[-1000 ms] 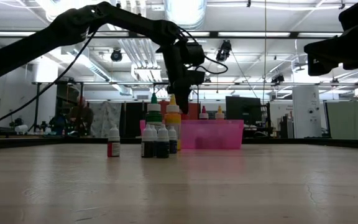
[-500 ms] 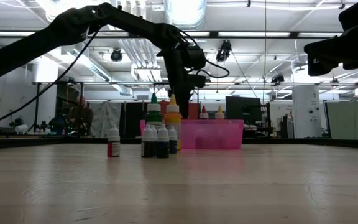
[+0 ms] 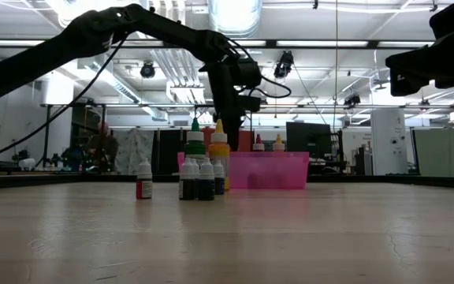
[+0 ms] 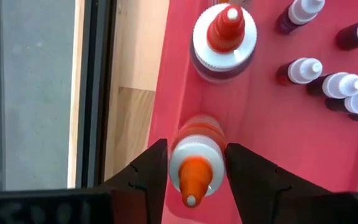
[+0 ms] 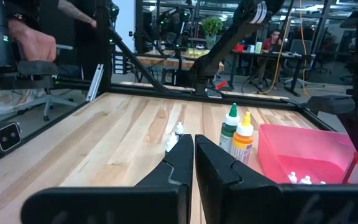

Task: Pick & Place food coloring
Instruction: Put the large orange food coloring bottle into the pink bin

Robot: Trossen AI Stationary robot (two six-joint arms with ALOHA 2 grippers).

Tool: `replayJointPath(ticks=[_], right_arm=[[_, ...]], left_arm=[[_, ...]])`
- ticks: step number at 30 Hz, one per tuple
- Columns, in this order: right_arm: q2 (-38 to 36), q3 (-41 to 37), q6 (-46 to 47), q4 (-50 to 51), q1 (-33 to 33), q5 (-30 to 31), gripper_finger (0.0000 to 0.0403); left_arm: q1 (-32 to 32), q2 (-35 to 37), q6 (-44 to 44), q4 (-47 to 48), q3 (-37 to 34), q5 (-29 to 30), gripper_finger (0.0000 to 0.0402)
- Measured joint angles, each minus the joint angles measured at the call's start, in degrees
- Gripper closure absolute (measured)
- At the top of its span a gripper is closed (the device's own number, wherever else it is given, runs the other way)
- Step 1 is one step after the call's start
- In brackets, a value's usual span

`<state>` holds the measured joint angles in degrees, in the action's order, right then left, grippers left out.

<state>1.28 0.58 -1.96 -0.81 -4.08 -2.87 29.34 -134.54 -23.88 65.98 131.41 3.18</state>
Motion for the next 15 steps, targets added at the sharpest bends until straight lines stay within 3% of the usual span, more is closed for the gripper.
replayJointPath(ticks=[15], right_arm=[[0.00,0.00,-0.02,0.01,0.00,0.00,0.0394]], left_arm=[[0.02,0.00,0.21,-1.45,0.00,-0.07,0.0266]])
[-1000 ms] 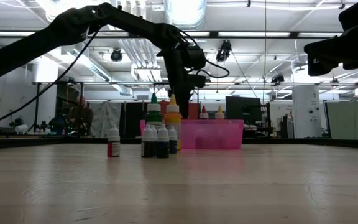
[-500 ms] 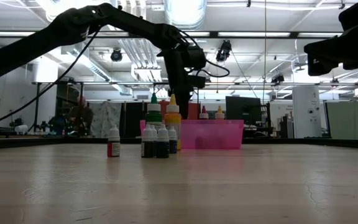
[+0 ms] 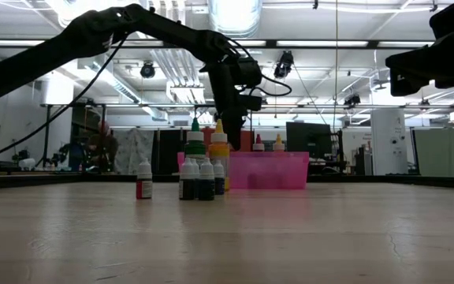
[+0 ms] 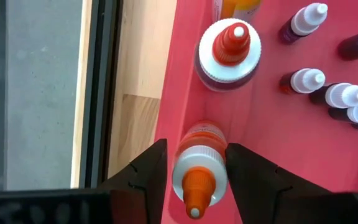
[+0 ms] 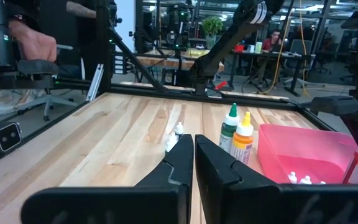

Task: Pick & Place food coloring
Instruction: Put the large orange food coloring bottle into the pink bin, then put the large green food coloring bottle into the pink bin

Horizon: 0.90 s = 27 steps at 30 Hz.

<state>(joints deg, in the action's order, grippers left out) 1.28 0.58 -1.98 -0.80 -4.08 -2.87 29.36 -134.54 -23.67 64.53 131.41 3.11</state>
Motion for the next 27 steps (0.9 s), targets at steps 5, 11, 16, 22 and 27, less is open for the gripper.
replayJointPath(ticks=[5,11,16,22,27], right_arm=[[0.00,0.00,0.00,-0.01,0.00,0.00,0.0394],[0.00,0.00,0.00,0.00,0.00,-0.01,0.0394],[0.00,0.00,0.00,-0.01,0.00,0.00,0.0394],[0.00,0.00,0.01,-0.01,0.00,0.00,0.0394],[0.00,0.00,0.02,0.00,0.00,0.00,0.0394]], left_arm=[[0.00,0.00,0.25,-0.02,0.00,-0.02,0.0266],[0.00,0.02,0.30,-0.04,0.00,-0.04,0.0266],[0.01,0.02,0.31,-0.08,0.00,-0.38,0.0264],[0.02,0.02,0.84,-0.22,0.00,-0.46,0.0224],[0.02,0.02,1.07,-0.09,0.00,-0.04,0.0185]])
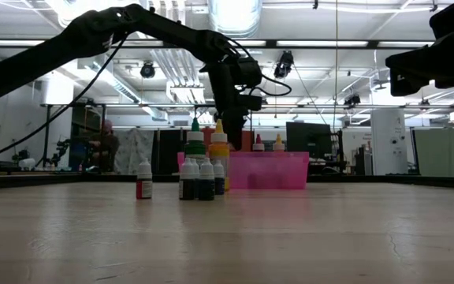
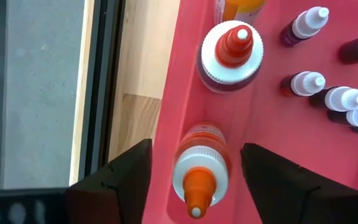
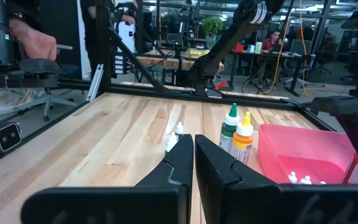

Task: Pick & Place food coloring
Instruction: Put the large green food coloring bottle into the pink bin

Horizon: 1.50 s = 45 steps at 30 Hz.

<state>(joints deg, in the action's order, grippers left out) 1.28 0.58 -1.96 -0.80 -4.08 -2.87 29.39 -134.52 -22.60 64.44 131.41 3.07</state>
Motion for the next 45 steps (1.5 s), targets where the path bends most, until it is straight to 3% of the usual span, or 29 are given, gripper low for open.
replayJointPath(ticks=[18,45], right_arm=[[-0.02,0.00,0.00,0.00,-0.02,0.00,0.0394],[0.02,0.00,-0.01,-0.02,0.00,0.00,0.0394]], left_arm=[[-0.02,2.66,1.78,6.44,3.23,0.11,0.0174],[-5.98,15.94,15.02,15.48,3.32,-0.83,0.0174]])
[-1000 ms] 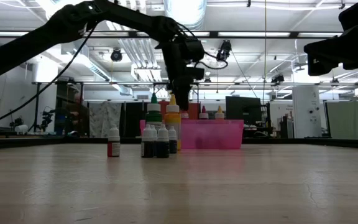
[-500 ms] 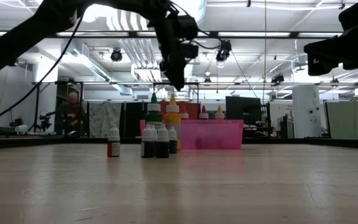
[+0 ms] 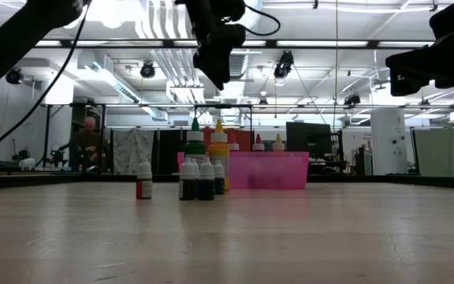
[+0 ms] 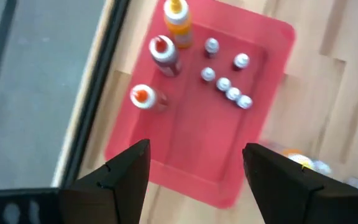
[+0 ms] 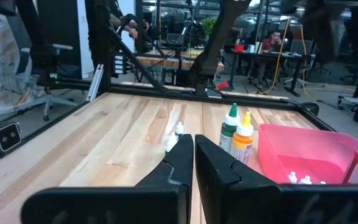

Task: Pick & Place food coloring
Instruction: Put the large green food coloring bottle into the pink bin

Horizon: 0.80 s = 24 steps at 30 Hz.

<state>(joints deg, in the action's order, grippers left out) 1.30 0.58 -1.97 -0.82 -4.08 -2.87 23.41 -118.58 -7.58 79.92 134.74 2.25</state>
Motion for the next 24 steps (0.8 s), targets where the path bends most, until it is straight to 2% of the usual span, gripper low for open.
replayJointPath(ticks=[8,24], right_arm=[[0.04,0.00,0.01,-0.01,-0.02,0.00,0.0394],[-0.05,0.00,-0.01,0.01,-0.02,-0.01,0.0394]], left_arm=[[-3.84,2.37,5.18,2.15,-0.02,-1.23,0.0174],[-10.15,6.26,4.91,8.76,-0.09,-1.19,0.0174]])
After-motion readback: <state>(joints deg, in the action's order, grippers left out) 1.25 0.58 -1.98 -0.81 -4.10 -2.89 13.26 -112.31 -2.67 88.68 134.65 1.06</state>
